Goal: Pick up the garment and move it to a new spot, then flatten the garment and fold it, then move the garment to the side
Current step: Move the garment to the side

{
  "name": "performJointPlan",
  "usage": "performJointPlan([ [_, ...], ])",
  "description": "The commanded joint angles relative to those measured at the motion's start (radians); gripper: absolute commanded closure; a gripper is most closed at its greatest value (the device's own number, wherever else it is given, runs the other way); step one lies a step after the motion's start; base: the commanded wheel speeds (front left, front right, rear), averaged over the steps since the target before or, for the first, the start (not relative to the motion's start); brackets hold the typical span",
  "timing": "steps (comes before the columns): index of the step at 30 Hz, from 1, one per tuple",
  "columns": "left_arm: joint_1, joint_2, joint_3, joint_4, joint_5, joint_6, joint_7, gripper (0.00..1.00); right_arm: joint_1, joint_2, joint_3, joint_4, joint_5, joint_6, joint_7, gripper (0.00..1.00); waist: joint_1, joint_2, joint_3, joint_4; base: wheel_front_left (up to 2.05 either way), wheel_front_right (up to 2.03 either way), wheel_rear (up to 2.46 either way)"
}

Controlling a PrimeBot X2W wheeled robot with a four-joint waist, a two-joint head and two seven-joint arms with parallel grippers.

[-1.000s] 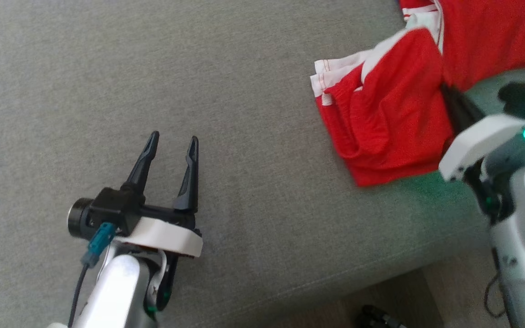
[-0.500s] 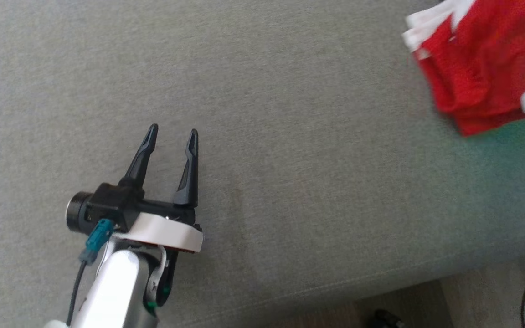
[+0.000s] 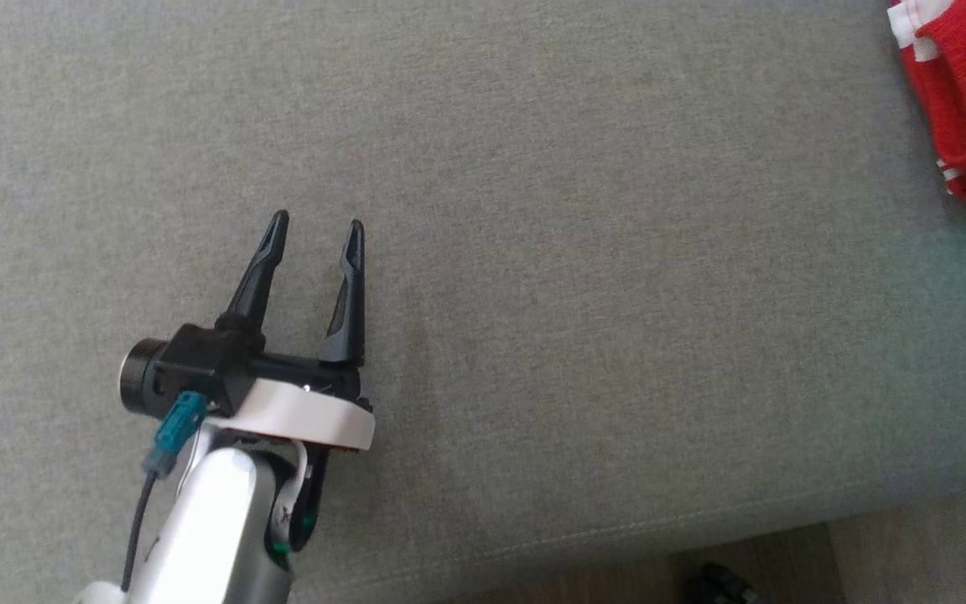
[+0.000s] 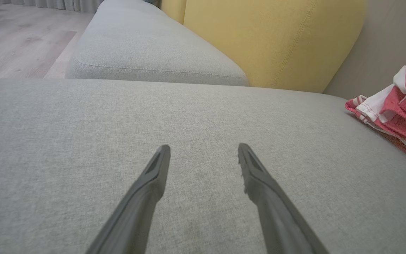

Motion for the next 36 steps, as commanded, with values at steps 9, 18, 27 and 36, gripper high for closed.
performJointPlan([
  [9, -0.032, 0.001, 0.033, -0.03, 0.012, -0.005, -0.006, 0.0, -0.033, 0.058, -0.093, 0.005, -0.149, 0.007, -0.056, 0.0, -0.0001, 0.0, 0.019, 0.005, 0.0, 0.0, 0.0],
  [18, -0.034, -0.001, 0.04, -0.021, 0.012, -0.006, -0.006, 0.0, -0.046, 0.076, -0.091, 0.023, -0.162, 0.007, -0.106, 0.0, -0.0001, 0.0, 0.007, 0.001, 0.0, 0.0, 0.0],
  [27, -0.019, -0.007, 0.065, -0.017, -0.009, 0.005, -0.006, 0.0, 0.01, 0.121, 0.057, -0.031, -0.088, 0.007, -0.189, 0.0, -0.0001, 0.0, -0.073, 0.016, 0.0, 0.0, 0.0],
  [36, 0.034, -0.013, 0.114, -0.014, -0.059, 0.02, -0.006, 0.0, 0.192, 0.204, 0.226, -0.199, 0.03, 0.007, -0.23, 0.0, -0.0001, 0.0, -0.209, 0.076, 0.0, 0.0, 0.0],
])
